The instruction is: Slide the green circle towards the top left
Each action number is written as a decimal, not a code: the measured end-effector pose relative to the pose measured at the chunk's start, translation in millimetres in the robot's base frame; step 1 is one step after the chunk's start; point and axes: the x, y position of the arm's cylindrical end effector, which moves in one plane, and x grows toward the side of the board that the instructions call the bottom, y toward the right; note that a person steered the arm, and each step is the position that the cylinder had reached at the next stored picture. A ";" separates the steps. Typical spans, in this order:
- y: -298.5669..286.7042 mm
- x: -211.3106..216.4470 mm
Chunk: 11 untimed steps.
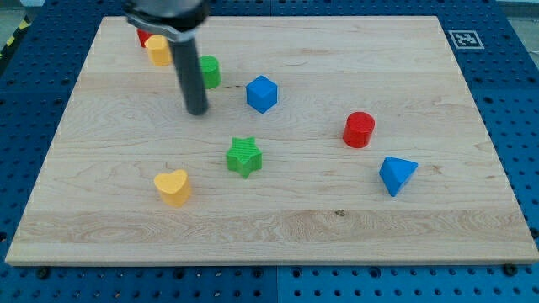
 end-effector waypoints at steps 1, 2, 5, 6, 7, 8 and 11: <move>28.0 -1.7; 24.3 -30.2; 6.4 -58.3; -0.6 -63.8; -15.9 -97.3; -28.6 -116.3; -48.1 -162.8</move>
